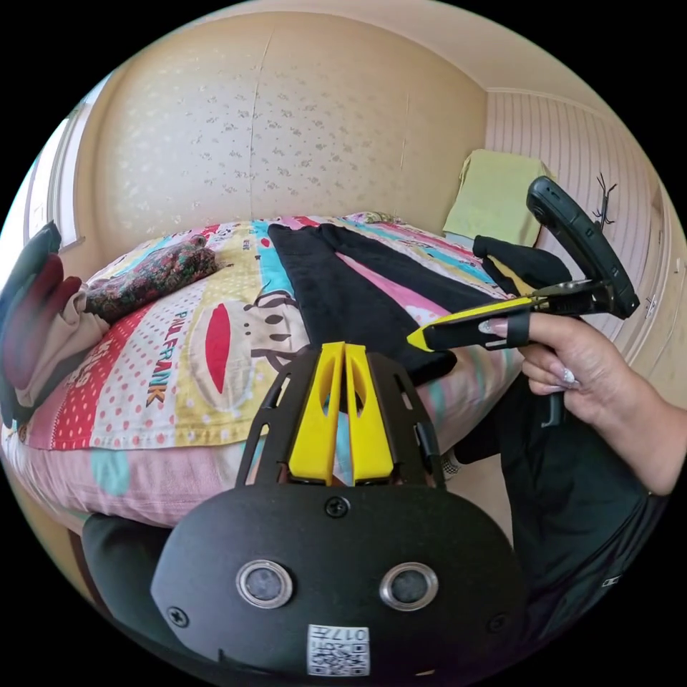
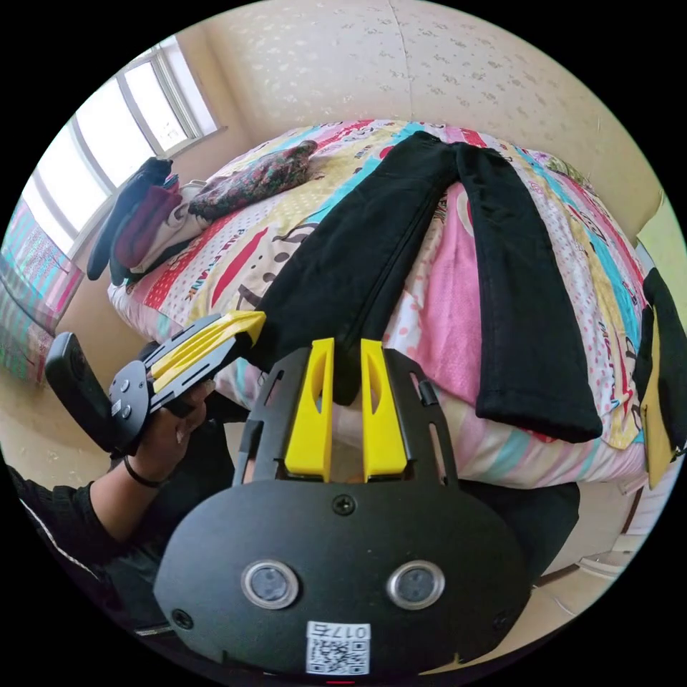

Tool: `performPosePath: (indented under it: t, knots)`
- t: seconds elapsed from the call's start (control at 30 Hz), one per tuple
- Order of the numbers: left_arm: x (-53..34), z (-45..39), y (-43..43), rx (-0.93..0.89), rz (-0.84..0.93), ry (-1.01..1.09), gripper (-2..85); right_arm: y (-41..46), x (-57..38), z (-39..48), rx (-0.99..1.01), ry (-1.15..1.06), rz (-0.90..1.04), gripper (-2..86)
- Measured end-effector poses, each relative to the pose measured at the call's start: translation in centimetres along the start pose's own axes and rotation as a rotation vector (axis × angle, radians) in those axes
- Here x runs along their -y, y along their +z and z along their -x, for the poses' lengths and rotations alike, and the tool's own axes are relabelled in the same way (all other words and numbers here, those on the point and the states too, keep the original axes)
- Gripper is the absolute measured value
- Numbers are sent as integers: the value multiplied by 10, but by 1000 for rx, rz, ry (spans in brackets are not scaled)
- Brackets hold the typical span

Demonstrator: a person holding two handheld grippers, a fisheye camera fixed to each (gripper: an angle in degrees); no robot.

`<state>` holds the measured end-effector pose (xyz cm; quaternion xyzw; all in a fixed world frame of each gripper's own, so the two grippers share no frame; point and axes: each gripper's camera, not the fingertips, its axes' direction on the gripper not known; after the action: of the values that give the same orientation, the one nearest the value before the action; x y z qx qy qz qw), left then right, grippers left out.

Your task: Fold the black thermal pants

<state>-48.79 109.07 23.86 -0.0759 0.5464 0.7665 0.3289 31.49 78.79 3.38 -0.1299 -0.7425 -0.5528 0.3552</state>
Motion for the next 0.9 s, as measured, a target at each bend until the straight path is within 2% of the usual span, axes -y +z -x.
performPosePath:
  t: [0.4,0.57,0.73,0.83,0.9]
  knots:
    - [0,6,1,-22,-14,2,-9,-1,20,-5,-48,-71,80,41]
    - [1,8,-3,-37,-34,-1,-9,-37,19,-23,34,-8,-27,33]
    - [-2,12,-11,-33,-93,-12,-10,-71,6,-39,-27,43,-179,31]
    - [-1,12,-8,-61,-83,-13,-10,-34,-1,-59,-84,88,-31,30]
    - [0,8,-7,-64,-85,3,-10,-27,-6,-70,-6,130,-41,31]
